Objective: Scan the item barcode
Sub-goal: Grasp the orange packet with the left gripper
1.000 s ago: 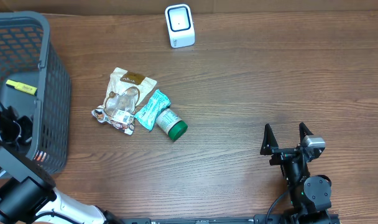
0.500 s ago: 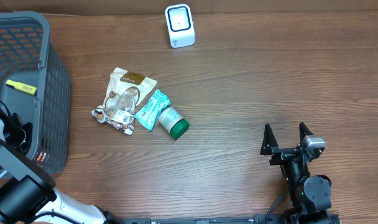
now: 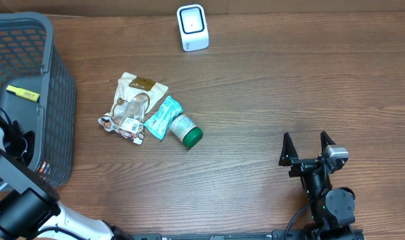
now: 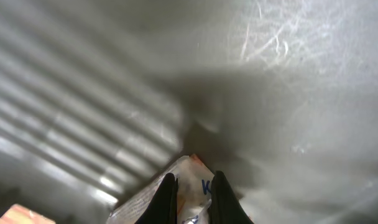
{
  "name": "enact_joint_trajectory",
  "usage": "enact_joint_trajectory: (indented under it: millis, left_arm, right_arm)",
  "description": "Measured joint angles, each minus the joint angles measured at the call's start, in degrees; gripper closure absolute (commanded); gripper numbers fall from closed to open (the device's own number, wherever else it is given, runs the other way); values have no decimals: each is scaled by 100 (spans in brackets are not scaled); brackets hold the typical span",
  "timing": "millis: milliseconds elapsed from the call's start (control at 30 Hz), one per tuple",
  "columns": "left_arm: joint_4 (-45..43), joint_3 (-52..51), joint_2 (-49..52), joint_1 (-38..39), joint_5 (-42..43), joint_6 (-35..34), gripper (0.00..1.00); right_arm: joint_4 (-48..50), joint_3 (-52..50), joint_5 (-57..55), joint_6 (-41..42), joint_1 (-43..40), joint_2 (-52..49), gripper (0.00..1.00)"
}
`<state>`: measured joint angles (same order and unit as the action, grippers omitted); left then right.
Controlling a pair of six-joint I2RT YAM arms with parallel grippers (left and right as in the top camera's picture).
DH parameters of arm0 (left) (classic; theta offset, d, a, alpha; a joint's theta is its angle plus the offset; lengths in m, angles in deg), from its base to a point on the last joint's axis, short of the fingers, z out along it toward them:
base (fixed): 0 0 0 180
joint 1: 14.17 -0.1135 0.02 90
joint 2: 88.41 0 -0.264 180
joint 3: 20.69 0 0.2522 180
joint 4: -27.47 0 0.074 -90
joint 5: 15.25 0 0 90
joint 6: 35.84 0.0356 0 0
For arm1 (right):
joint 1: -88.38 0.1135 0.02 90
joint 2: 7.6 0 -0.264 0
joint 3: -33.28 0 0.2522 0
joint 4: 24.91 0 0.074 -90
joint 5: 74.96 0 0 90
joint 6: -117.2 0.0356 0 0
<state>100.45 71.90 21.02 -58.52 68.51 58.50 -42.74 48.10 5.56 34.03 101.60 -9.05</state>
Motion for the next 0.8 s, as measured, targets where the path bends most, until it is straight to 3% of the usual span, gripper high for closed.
enact_joint_trajectory:
  millis: [467, 700, 733, 767, 800]
  left_arm:
    - [1259, 3141, 22, 2, 1069, -341, 96]
    - [1397, 3530, 20, 87, 1447, -400, 96]
    - [1394, 3517, 20, 87, 1464, -400, 93]
    - [1381, 3497, 20, 101, 1467, -398, 72]
    - [1331, 3449, 20, 116, 1462, -398, 44]
  right_arm:
    - [0, 0, 0, 0, 0, 0, 0]
    - [0, 0, 2, 2, 0, 0, 0]
    - [0, 0, 2, 0, 0, 0, 0]
    - [0, 0, 0, -2, 0, 0, 0]
    - [2, 0, 0, 4, 0, 0, 0]
